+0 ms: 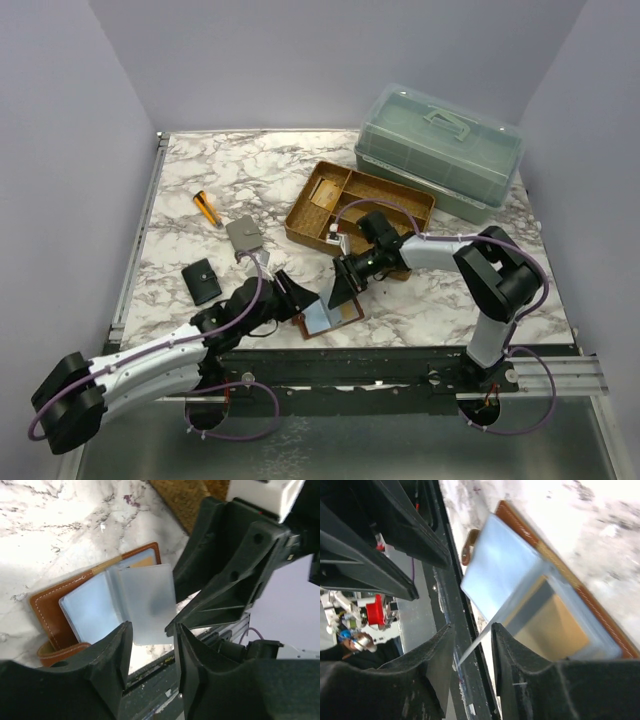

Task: Take the credit cards out of the card holder
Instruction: Pick up the card holder from the center of the board.

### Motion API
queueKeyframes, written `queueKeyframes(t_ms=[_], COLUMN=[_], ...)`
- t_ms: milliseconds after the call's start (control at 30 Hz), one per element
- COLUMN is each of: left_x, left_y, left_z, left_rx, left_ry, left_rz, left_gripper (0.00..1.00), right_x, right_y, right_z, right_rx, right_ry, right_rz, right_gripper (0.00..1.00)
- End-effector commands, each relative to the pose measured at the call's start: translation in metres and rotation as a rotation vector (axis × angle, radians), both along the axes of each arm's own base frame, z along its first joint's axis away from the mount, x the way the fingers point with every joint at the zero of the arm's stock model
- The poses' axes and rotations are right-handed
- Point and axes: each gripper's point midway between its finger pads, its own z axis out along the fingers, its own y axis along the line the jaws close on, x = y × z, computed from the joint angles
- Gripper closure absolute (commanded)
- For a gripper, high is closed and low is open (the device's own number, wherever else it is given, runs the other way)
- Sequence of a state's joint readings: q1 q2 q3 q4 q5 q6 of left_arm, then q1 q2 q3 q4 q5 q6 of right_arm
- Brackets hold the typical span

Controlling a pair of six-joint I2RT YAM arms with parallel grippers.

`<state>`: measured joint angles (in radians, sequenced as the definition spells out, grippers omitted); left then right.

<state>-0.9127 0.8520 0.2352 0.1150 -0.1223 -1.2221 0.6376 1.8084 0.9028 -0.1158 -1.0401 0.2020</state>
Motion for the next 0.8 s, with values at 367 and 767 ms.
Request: queueKeyframes(t_ms=[367, 767], left_x=[-0.008, -0.009], left_y=[0.050, 0.024], left_z=[0.058, 0.059], left_rx=[0.006, -0.108], left_ry=[-0.123, -0.110], left_rz=[0.078, 0.018], left_gripper=[0.51, 0.52], right_x=[-0.029, -0.011], right_y=[0.052, 0.038], right_z=[-0.027, 0.005], right_rx=[-0.102, -0.022], right_ry=[-0.041, -0.212], right_rz=[0.224, 0.318], right_gripper=[0.50, 0.49])
